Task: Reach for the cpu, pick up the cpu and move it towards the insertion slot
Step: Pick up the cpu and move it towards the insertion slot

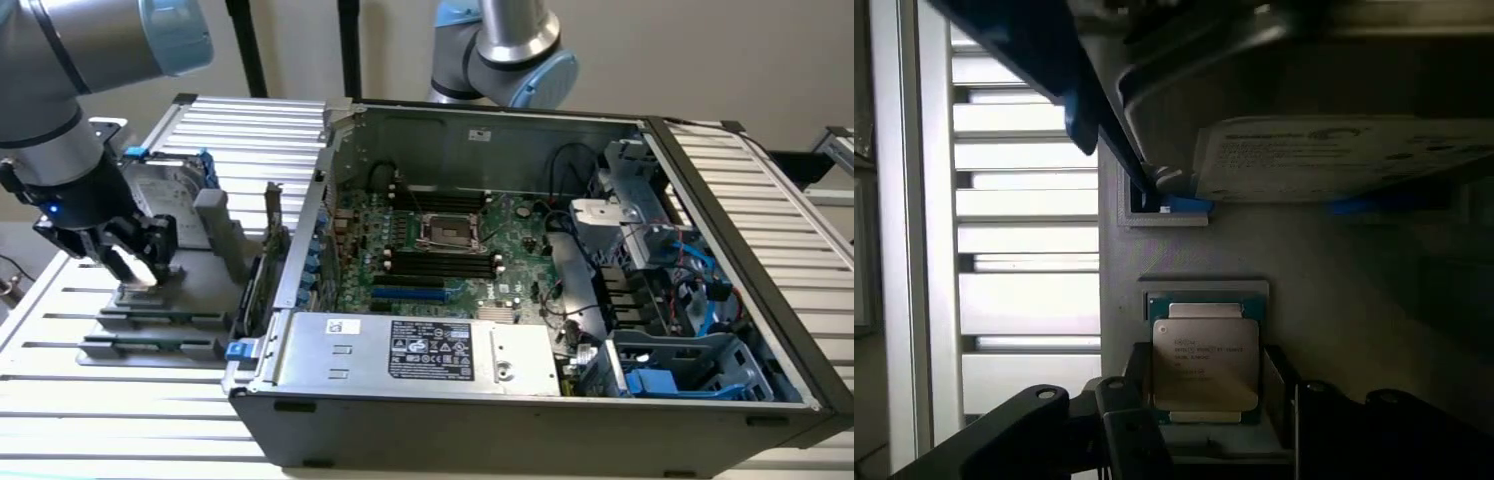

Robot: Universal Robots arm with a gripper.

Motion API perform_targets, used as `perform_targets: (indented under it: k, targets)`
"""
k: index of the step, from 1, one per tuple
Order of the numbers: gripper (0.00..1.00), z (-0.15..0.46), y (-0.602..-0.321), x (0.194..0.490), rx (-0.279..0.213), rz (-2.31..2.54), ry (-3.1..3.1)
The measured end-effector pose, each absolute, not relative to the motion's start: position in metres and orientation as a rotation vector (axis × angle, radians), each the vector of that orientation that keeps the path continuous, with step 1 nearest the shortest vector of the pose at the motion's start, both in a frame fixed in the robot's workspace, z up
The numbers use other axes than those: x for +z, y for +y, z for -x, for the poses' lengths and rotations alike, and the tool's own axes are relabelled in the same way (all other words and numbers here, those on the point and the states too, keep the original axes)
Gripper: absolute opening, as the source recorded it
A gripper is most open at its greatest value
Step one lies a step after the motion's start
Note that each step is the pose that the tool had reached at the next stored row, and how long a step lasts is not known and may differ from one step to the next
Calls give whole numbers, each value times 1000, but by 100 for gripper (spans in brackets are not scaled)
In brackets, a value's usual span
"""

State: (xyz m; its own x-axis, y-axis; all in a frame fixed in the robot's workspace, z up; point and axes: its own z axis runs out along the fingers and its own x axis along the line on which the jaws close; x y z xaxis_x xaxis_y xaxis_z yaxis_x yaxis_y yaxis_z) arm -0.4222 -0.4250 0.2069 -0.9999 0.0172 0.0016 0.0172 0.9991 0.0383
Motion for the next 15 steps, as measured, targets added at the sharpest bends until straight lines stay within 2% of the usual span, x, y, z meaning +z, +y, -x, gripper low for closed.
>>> perform_targets:
  k: [15]
  targets:
    - [54,419,-425,275,-60,17,-3139]
